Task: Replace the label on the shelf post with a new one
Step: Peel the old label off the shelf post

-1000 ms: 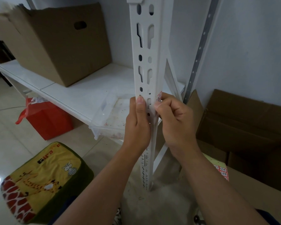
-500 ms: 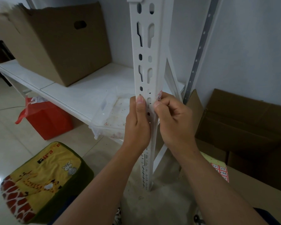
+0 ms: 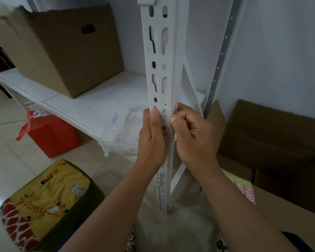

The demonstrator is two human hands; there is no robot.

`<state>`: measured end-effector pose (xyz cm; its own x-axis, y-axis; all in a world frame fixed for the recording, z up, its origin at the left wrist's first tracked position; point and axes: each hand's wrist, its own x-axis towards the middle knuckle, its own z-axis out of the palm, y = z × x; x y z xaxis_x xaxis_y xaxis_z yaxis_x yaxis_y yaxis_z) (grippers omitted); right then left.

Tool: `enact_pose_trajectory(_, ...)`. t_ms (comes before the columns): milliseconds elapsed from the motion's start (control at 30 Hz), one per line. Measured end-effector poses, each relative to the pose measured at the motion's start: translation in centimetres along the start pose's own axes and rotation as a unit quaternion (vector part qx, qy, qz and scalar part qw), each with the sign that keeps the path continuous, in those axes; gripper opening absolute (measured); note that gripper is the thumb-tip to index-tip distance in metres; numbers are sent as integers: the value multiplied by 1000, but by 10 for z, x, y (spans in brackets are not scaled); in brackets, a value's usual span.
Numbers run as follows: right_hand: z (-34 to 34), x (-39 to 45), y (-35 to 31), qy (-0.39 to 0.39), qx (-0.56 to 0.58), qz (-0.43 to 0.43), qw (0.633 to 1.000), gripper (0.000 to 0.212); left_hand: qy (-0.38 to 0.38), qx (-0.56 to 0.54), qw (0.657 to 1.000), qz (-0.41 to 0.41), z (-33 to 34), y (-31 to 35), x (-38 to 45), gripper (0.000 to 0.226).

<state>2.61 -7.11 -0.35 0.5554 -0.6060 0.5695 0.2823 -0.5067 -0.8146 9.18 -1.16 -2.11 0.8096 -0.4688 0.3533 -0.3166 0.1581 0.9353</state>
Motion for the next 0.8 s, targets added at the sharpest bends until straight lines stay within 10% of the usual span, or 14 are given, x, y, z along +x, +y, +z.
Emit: enact_pose_trajectory(800, 1, -1, 1, -4, 3, -16, 1000, 24, 2, -15, 1000, 13, 2, -1, 1, 49)
